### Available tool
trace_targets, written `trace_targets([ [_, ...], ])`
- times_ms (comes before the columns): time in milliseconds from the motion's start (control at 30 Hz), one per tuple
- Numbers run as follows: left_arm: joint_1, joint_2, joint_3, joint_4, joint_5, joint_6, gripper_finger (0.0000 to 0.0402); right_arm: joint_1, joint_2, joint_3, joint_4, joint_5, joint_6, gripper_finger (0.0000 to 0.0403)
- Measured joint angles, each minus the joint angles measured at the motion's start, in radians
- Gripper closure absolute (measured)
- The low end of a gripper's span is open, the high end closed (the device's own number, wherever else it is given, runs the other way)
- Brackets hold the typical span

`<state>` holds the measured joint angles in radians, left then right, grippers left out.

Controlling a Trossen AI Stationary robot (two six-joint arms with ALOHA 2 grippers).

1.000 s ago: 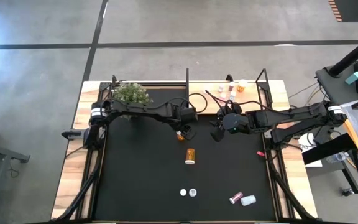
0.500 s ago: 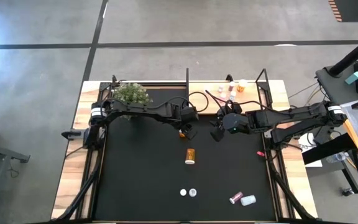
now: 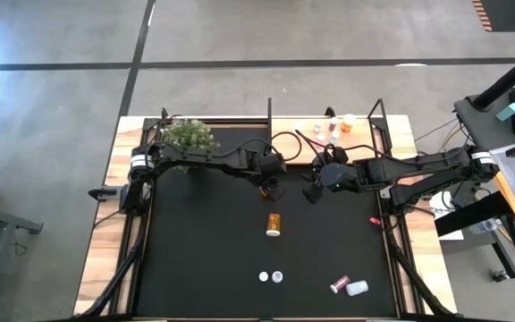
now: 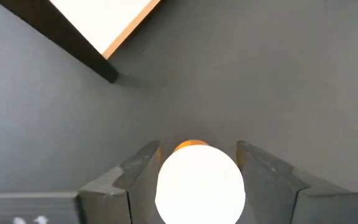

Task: Pick and place medicine bottles onto shelf by color
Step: Put the left orange pill bottle on the shelf aligned with the other orange pill bottle

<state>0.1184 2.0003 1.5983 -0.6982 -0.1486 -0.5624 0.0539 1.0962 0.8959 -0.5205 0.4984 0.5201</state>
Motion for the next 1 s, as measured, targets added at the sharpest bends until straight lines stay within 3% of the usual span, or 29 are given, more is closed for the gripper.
trace_targets([
  [1000,0.0,0.0,-0.047,0.07,-0.01,0.02,0.0217,0.0,0.0,0.0,0.0,0.0,0.0,0.0186],
])
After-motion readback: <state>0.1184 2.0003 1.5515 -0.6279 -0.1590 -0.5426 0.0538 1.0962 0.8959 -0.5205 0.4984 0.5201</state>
